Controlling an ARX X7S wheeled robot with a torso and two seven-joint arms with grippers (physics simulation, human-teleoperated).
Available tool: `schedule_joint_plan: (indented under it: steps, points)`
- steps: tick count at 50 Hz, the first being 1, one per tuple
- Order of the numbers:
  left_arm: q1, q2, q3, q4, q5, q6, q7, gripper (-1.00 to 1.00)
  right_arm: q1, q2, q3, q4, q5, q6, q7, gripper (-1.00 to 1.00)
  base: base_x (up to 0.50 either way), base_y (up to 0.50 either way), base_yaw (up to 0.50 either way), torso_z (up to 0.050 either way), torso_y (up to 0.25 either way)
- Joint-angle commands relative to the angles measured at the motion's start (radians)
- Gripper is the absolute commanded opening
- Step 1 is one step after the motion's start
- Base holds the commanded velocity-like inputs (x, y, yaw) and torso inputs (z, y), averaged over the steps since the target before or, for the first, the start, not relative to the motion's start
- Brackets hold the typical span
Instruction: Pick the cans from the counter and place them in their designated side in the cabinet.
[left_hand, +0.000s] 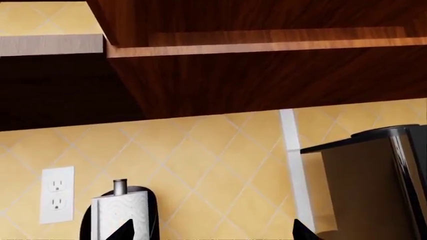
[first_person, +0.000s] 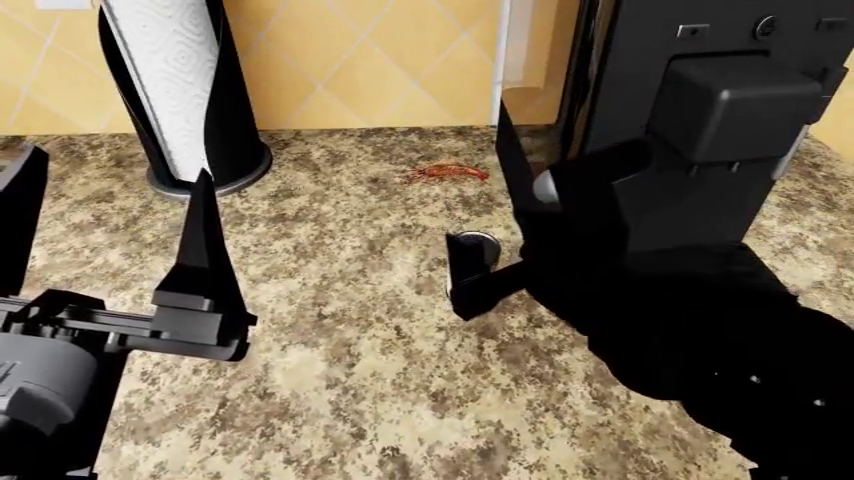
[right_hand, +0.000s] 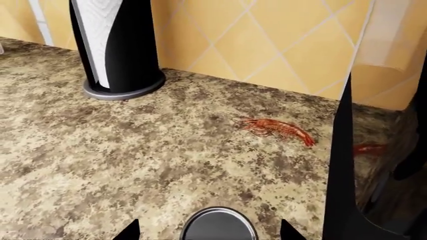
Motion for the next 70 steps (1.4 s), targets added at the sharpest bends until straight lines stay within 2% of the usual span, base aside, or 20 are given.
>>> schedule_joint_plan:
  steps: [1, 30, 46, 70]
  points:
    - [0.009, 0.003, 0.002, -0.006, 0.005, 0.004, 0.001, 1.00, -0.056, 0.003, -0.017, -0.012, -0.042, -0.060, -0.025, 1.00, 0.00, 0.00, 0.00, 0.000, 0.000]
    - [0.027, 0.000, -0.001, -0.018, 0.013, 0.024, 0.002, 1.00, -0.069, -0.043, -0.067, 0.083, -0.105, -0.119, -0.060, 1.00, 0.00, 0.00, 0.00, 0.000, 0.000]
    - [0.031, 0.003, -0.004, -0.020, 0.012, 0.024, 0.005, 1.00, -0.125, -0.060, -0.064, 0.104, -0.171, -0.226, -0.061, 1.00, 0.00, 0.00, 0.00, 0.000, 0.000]
    - [0.033, -0.005, -0.012, -0.006, 0.012, 0.021, 0.000, 1.00, -0.129, -0.073, -0.095, 0.137, -0.193, -0.228, -0.055, 1.00, 0.00, 0.00, 0.00, 0.000, 0.000]
